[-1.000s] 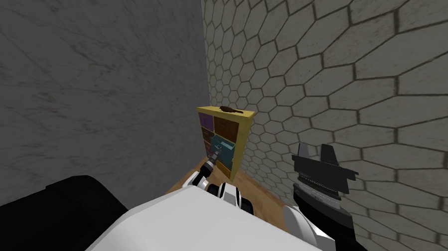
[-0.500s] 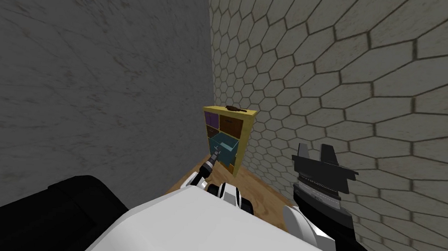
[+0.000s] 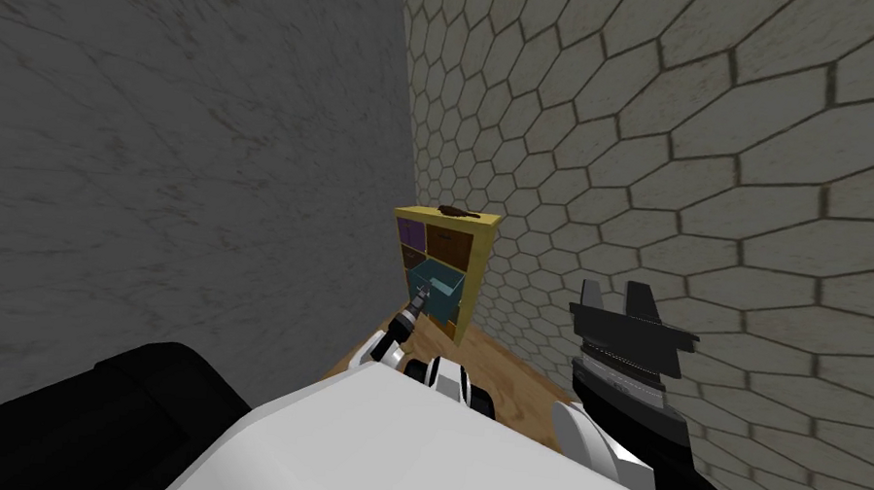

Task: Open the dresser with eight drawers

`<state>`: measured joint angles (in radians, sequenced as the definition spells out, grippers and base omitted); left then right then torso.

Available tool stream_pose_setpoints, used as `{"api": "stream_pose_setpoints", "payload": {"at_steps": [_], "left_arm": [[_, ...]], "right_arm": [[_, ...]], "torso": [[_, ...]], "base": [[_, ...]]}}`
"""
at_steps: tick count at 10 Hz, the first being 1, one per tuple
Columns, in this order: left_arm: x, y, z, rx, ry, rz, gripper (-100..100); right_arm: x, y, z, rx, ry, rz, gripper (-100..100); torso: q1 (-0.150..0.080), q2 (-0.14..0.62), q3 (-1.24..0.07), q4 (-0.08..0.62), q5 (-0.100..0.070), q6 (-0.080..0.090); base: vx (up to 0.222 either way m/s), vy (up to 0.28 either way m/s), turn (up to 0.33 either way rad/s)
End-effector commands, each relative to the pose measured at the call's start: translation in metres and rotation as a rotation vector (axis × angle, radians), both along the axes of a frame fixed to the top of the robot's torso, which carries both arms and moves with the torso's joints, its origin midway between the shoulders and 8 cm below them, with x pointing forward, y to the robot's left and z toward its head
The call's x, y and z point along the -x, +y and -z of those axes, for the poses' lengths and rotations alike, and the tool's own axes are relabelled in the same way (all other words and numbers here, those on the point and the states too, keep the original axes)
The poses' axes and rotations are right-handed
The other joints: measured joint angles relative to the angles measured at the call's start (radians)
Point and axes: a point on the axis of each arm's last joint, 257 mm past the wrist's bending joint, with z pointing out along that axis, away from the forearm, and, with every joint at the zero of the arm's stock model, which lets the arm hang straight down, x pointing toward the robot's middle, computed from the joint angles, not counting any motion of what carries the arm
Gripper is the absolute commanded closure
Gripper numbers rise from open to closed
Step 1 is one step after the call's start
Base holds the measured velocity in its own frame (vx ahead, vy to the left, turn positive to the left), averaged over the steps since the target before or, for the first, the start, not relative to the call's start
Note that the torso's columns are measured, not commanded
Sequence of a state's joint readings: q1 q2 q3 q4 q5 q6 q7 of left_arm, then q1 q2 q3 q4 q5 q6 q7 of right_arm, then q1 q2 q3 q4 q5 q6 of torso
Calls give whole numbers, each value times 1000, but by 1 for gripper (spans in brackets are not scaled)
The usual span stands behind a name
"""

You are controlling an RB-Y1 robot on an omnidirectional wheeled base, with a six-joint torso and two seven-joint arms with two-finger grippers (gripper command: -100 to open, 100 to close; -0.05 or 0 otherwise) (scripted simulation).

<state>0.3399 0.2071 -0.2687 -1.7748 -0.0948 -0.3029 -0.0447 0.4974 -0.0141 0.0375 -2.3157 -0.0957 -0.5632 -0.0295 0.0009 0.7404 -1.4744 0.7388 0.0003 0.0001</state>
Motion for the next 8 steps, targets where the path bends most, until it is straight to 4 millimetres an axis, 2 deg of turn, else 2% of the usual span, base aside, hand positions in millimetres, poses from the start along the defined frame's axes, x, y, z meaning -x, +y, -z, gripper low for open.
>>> {"api": "stream_pose_setpoints", "payload": {"at_steps": [1, 3, 4, 5, 8], "left_arm": [[-1, 1, -14, 0, 3, 0, -100], [-2, 1, -25, 1, 3, 1, -100], [0, 2, -13, -2, 24, -1, -100], [0, 2, -12, -3, 29, -2, 0], [1, 3, -8, -5, 39, -4, 0]], "right_arm": [[0, 0, 0, 0, 0, 0, 0], [0, 0, 0, 0, 0, 0, 0], [0, 0, 0, 0, 0, 0, 0], [0, 0, 0, 0, 0, 0, 0], [0, 0, 0, 0, 0, 0, 0]], "torso": [[0, 0, 0, 0, 0, 0], [-2, 1, 0, 4, -2, -1], [-2, 3, 1, 6, -3, -1], [-2, 3, 1, 4, -2, -1], [-2, -1, -1, 1, -1, 0]], "base": [[-15, -1, -2], [-13, -3, -2], [0, 0, 0], [0, 0, 0], [0, 0, 0]]}}
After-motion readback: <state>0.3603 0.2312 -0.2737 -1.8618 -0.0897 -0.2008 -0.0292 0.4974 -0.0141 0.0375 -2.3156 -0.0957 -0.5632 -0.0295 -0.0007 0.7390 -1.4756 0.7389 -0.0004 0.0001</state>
